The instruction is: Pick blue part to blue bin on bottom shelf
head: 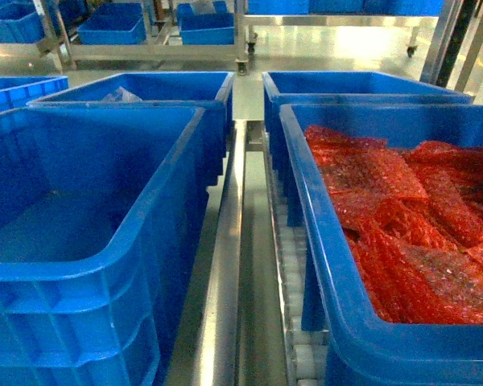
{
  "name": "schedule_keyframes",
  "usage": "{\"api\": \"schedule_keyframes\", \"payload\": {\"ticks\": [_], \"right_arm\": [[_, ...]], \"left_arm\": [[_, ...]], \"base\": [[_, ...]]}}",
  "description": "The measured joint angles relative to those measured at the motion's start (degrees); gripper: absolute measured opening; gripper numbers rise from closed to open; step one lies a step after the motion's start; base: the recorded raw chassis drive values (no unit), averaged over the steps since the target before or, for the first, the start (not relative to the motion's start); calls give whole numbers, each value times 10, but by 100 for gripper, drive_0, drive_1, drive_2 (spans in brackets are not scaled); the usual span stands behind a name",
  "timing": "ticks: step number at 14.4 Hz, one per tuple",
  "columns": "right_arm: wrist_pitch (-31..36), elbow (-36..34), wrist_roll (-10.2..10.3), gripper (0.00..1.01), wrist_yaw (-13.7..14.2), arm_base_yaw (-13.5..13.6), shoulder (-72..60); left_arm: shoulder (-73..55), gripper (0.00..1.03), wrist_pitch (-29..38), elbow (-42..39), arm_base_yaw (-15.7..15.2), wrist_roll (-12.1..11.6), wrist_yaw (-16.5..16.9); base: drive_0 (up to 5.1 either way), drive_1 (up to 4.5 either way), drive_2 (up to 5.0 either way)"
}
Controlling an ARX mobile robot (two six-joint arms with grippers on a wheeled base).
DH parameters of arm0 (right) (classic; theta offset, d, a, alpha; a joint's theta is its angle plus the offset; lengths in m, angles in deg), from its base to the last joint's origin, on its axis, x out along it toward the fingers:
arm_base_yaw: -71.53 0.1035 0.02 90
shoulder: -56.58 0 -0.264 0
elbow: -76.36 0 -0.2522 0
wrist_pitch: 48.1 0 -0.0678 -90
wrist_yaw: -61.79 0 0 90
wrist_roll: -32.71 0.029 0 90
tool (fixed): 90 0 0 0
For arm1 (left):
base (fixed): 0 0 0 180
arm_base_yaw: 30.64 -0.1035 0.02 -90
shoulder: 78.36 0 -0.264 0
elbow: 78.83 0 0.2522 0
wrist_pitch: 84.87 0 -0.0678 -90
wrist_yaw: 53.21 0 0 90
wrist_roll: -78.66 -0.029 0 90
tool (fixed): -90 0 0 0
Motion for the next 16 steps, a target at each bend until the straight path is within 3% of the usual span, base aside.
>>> {"api": "schedule_keyframes", "payload": {"ticks": [1, 2, 11, 12, 16], "right_arm": [[0, 0, 0, 98, 0, 0, 0], [0, 0, 0, 98, 0, 0, 0], [0, 0, 0, 98, 0, 0, 0], [0, 0, 0, 98, 0, 0, 0], [0, 0, 0, 98, 0, 0, 0]], "left_arm": [[21, 2, -12, -9, -31, -1, 37], [48, 2, -29, -21, -50, -1, 39], [124, 2, -82, -43, -45, -2, 47], [130, 2, -52, -60, -45, -2, 47], [230, 2, -159, -63, -45, -2, 47]], "base": [[0, 0, 0], [0, 0, 0], [0, 0, 0], [0, 0, 0], [0, 0, 0]]}}
